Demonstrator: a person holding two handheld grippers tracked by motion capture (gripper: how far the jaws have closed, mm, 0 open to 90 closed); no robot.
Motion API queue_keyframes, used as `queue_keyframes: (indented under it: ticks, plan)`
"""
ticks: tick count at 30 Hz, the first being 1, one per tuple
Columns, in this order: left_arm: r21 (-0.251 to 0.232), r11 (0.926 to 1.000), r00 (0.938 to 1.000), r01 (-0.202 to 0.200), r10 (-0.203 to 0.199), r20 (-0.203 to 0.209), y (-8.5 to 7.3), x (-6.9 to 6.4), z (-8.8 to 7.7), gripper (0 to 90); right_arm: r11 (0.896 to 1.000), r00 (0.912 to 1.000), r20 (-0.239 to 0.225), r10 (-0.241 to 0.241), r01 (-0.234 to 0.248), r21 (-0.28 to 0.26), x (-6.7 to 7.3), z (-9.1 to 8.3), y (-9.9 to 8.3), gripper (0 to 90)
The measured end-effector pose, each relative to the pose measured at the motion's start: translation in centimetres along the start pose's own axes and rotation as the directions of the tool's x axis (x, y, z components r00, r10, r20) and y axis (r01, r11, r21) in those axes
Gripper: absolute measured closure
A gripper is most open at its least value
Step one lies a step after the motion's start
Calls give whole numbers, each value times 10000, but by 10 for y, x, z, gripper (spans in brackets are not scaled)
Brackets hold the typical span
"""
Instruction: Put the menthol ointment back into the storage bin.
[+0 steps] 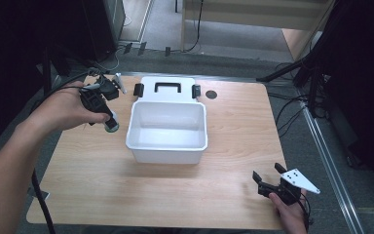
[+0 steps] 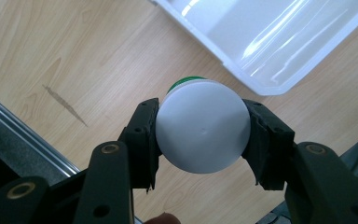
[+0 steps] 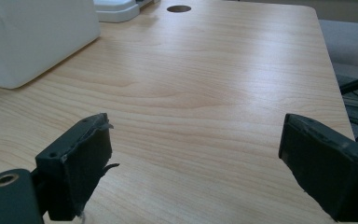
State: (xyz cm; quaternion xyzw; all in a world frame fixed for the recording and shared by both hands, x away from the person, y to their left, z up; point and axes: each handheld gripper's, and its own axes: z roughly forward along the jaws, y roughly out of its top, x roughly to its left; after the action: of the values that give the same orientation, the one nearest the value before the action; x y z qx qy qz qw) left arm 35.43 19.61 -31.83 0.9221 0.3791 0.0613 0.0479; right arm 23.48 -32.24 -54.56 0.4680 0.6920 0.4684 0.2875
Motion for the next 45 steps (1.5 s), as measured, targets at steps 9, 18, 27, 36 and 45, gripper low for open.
queue_keyframes:
  ticks: [9, 18, 27, 36, 45]
  plan:
    - [11, 9990, 9990, -443, 443, -5, 11, -9, -5, 513, 10000, 10000, -11, -5, 5, 2, 0, 0, 0, 96]
    - [-132, 9968, 9969, -784, 785, 25, 26, -21, -4, 513, 10000, 10000, -24, -12, 12, -3, 0, 0, 0, 96]
    - [-181, 9950, 9950, -984, 987, 176, 35, -27, -2, 513, 10000, 10000, -53, -23, 23, 0, 0, 0, 0, 96]
    - [-141, 9916, 9914, -1289, 1292, 198, 46, -35, 6, 513, 10000, 10000, -51, -12, 12, -1, 0, 0, 0, 96]
    - [6, 9888, 9883, -1490, 1489, 314, 50, -39, 19, 512, 10000, 10000, -80, -22, 22, -5, 0, 0, 0, 96]
